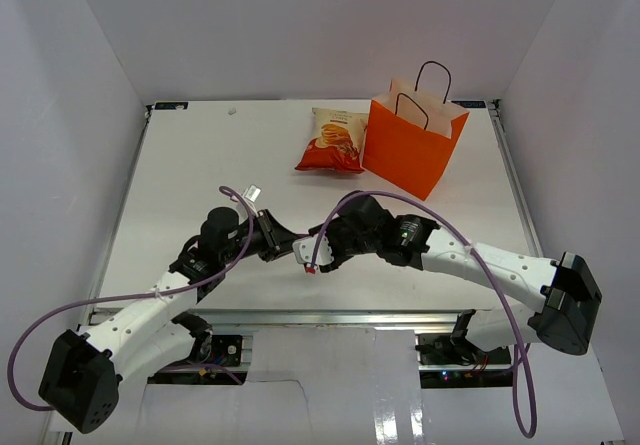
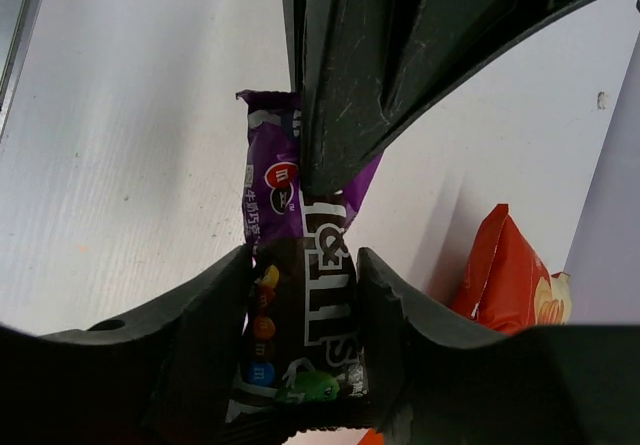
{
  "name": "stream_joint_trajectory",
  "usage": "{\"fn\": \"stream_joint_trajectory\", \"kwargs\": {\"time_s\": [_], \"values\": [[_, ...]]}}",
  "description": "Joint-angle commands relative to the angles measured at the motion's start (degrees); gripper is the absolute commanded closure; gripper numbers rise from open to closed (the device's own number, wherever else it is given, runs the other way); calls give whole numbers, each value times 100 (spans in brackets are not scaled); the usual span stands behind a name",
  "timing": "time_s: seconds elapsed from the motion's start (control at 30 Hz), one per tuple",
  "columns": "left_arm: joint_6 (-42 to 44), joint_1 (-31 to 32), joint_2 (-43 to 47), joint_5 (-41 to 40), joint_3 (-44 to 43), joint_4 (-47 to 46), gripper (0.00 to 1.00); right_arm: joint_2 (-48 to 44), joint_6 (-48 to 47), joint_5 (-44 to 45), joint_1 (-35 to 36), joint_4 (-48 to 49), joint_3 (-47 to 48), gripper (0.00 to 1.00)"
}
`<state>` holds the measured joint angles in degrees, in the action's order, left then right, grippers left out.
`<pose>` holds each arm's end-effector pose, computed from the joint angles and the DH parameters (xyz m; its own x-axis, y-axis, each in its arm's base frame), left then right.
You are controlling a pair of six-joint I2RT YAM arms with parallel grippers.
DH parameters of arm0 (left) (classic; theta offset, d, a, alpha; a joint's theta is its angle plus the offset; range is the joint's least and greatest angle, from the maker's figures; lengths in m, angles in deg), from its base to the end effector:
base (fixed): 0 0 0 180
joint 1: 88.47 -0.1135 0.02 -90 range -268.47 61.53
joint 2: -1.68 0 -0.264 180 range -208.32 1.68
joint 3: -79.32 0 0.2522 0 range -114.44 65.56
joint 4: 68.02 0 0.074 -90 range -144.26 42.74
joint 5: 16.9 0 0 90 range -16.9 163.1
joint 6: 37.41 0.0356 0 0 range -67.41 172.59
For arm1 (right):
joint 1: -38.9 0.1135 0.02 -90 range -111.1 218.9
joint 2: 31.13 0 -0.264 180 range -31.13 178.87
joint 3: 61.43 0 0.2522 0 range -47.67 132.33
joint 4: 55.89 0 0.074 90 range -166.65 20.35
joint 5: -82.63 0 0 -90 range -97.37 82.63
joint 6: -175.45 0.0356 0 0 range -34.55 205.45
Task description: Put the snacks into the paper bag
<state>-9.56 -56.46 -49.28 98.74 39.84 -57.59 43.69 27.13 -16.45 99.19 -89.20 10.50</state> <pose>0.1608 -0.1187 0.2288 -0.8713 -0.3954 -0.2907 0.1025 0.4326 -0.8957 0.1393 0.2554 0.2911 0.6299 -0.5917 -0.5031 -0.7327 -0.2376 -0.6378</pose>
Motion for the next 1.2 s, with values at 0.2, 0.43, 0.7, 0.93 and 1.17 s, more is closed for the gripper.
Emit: {"fn": "stream_joint_trajectory", "kwargs": {"time_s": [0.2, 0.43, 0.7, 0.93, 1.17], "values": [[19, 25, 217, -7, -65, -343, 80, -74, 58, 135, -26, 30, -139, 70], [211, 25, 796, -340, -381, -82, 30, -196, 400, -295, -325, -128, 97, 73], [1337, 25, 1510, -1624, -1409, 1387, 14, -583, 1393, -1077, -1710, -286, 1283, 74], [1109, 25, 1905, -1766, -884, 1362, 14, -452, 2290, -1763, -3610, -260, 3119, 74], [792, 25, 2020, -1537, -311, 931, 14, 662, 3247, -2334, -5650, -154, 4491, 74]]}}
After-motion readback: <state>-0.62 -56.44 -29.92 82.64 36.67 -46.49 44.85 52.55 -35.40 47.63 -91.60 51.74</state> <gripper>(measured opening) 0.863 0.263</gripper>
